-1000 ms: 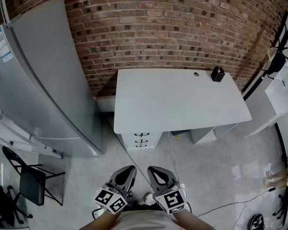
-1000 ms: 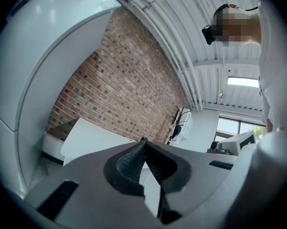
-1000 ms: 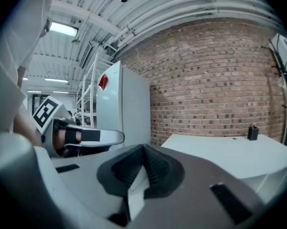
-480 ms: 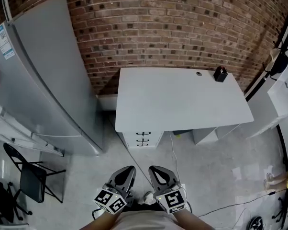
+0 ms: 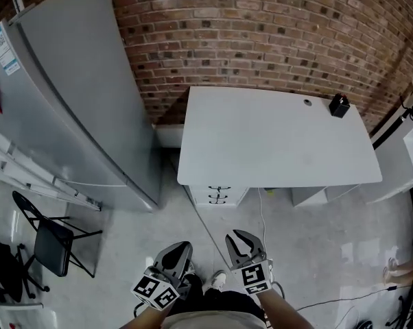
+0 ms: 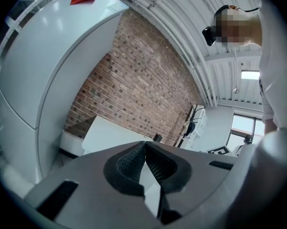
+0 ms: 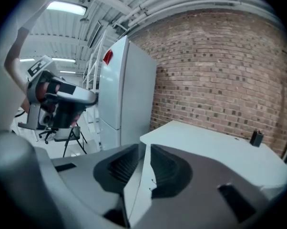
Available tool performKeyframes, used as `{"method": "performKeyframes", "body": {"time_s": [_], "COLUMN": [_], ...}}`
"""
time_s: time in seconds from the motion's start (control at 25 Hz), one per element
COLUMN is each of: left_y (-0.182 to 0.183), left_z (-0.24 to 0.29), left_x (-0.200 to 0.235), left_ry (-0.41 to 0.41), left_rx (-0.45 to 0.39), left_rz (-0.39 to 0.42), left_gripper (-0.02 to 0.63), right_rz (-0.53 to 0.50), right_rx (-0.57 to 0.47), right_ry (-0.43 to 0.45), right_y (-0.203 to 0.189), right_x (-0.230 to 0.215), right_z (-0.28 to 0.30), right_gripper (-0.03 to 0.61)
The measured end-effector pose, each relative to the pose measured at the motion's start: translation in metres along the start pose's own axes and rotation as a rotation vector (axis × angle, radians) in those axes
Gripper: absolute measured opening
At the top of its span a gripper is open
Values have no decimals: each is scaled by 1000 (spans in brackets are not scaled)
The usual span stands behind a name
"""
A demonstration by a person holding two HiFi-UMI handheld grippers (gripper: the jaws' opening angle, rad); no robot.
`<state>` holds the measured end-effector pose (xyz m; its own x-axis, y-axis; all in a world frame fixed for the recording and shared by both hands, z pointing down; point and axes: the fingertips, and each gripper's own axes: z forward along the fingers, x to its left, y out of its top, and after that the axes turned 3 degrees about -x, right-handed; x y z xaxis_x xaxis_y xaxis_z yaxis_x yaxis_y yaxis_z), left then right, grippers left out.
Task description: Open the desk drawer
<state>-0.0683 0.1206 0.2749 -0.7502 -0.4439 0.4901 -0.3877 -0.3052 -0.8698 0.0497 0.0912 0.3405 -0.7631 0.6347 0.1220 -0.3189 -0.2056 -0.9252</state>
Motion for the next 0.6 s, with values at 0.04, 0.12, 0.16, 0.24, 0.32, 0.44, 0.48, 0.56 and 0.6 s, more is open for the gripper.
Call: {"method": "performKeyframes", "body": {"time_s": [0.04,0.12,0.16,0.24,0.32,0.44,0.48,0.56,0.6], "left_y": [-3,-7,-8,-9,-5,3,3,-2,-5], "left_z": [-1,-3,-2,5,16,32,37,47,51], "left_x": [6,19,27,43,59,77,82,90,96], "left_ry": [13,35,42,48,44,24,12,-24,-44], "left_rx": [8,23,29,34,33,32,32,39,47], "left_rz": [-5,-23,-33,-49,-52,-47,-46,-38,-31], "left_gripper": [9,9,9,9,9,9,9,9,9], "right_rz": [4,2,-7,-14,2,11,1,1,21], "right_rx": [11,38,54,95,134,186,204,232,239], "right_ry": [-2,-9,-17,-44,-82,-134,-149,-180,-197], "right_y": [-6,-17,-22,-35,-46,-60,-67,-83,-91], "right_x": [-2,-5,-7,-13,-22,-32,-35,-42,-45], "right_z": [8,27,37,59,78,102,110,124,132], "right_gripper": [71,72,72,72,72,72,72,72,72]}}
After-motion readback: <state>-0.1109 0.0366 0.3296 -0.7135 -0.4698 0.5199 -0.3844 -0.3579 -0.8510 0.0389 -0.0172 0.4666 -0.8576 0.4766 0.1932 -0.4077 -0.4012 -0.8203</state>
